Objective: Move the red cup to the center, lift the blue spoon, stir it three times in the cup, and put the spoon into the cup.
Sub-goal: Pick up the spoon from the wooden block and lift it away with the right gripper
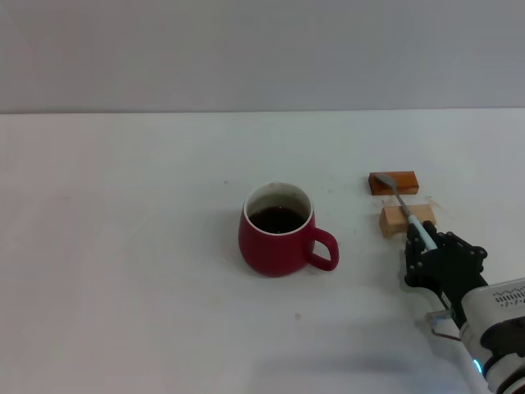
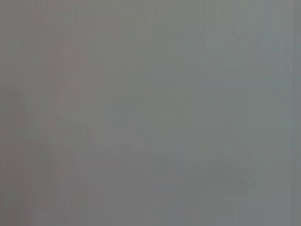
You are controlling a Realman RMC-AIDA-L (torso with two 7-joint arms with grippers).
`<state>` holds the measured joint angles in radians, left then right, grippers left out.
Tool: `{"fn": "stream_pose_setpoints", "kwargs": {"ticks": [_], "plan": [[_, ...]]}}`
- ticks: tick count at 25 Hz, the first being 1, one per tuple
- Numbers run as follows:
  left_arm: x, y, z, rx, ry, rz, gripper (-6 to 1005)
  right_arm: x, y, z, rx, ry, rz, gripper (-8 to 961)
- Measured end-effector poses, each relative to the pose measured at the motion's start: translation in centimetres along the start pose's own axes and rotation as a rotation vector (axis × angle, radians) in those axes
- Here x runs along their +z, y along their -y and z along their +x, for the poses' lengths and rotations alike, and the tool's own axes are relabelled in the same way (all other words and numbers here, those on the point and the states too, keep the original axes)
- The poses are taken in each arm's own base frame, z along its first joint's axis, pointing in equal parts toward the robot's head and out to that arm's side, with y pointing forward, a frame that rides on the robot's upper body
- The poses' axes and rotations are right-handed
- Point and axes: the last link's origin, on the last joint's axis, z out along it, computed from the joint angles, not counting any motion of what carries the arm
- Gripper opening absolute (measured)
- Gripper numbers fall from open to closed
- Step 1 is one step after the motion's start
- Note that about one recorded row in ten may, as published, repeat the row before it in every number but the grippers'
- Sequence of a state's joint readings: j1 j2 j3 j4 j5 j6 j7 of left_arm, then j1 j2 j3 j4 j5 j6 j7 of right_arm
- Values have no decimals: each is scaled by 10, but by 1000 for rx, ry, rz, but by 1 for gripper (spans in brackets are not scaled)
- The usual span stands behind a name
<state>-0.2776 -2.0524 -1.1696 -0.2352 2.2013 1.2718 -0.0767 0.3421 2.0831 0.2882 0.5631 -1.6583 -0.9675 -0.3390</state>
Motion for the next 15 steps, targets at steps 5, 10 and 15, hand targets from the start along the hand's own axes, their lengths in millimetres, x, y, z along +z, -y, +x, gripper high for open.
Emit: {"fn": "stream_pose_setpoints", "kwargs": {"ticks": [5,10,15], "plan": [[1,1,1,-2,-4,6,859,0,0,0,0,2,1,169],[1,1,1,-1,-2,5,859,0,3,0,2,4,15,164],[2,0,0,-2,-1,5,859,-1,5,0,6,5,24,163]]}}
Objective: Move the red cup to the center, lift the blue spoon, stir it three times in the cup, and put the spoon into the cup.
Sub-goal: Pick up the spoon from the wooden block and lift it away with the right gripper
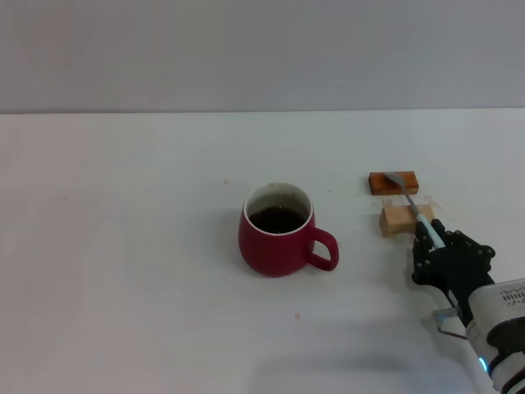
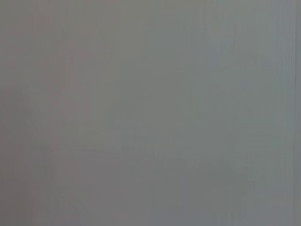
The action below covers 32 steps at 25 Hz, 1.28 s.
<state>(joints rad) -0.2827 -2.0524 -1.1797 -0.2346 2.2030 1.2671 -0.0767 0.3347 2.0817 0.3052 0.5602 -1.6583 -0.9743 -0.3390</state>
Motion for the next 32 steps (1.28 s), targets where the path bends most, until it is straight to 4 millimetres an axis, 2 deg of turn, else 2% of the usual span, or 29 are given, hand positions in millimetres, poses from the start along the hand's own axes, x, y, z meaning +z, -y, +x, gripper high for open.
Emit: {"fn": "stream_pose_setpoints", "kwargs": {"ticks": [32], "plan": [[1,-3,-1,-3,6,-7,859,-2,4,-8,-16,59,20,161]]}}
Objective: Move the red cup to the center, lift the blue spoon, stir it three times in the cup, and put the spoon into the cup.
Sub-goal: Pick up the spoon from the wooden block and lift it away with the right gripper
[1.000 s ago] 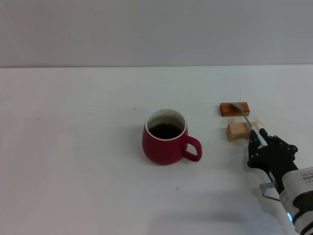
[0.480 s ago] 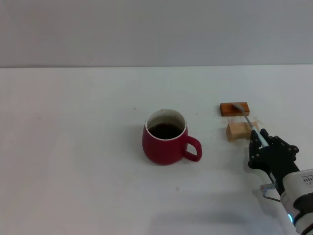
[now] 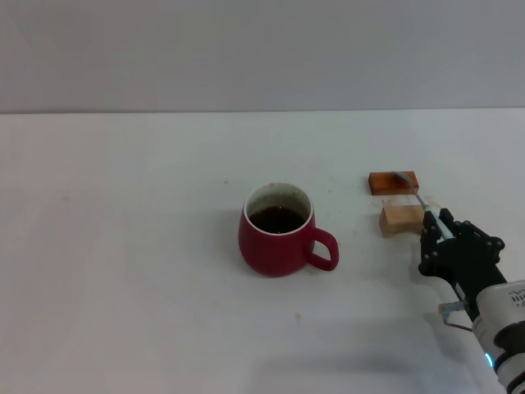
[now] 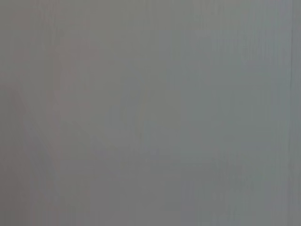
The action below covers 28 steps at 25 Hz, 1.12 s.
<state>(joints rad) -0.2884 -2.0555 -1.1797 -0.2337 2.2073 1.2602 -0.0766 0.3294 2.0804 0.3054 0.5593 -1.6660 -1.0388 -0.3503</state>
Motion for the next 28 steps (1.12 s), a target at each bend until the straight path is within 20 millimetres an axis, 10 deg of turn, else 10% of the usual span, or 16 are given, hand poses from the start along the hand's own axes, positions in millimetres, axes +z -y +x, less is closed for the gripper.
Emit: {"fn": "stream_pose_setpoints", "kwargs": {"ticks": [28], "plan": [[4,-3,-1,-6,13,-1,859,8,2,-8,-14,29,2,140]]}}
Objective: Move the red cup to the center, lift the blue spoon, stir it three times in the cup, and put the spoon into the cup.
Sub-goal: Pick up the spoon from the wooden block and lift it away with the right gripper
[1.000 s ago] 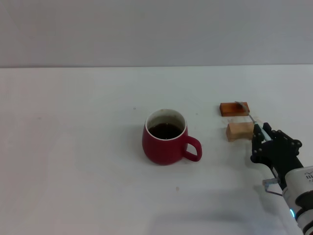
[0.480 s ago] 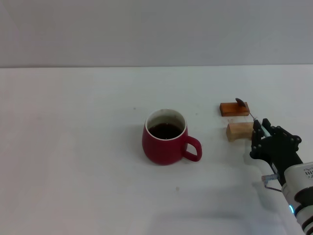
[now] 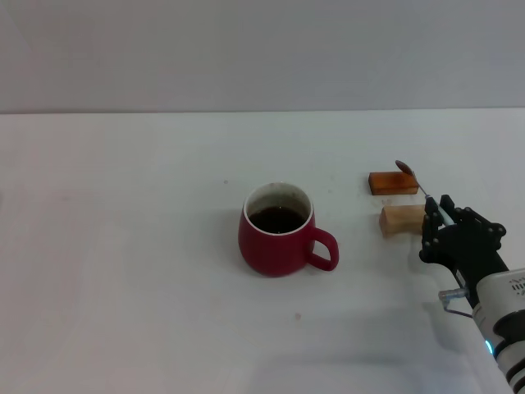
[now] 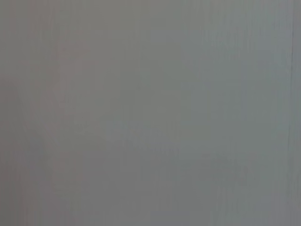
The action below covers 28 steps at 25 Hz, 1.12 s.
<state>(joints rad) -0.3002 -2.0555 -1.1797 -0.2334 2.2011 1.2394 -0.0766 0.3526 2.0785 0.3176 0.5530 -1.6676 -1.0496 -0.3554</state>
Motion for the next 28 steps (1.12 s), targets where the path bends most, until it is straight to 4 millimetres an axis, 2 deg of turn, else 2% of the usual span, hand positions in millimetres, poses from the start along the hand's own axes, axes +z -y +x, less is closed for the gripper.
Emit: {"fn": "stream_pose_setpoints", "kwargs": {"ticks": [9,18,28], "plan": [[0,0,-2,0,12,2,859,1,-3,-4,-35,21,0,140],[1,0,-3,-1,20,3,859,-6,-11,-26,-86,119,55,140],[1,1,-3,-3,25,10,859,-16,-14,-46,-70,237,98,140]]}}
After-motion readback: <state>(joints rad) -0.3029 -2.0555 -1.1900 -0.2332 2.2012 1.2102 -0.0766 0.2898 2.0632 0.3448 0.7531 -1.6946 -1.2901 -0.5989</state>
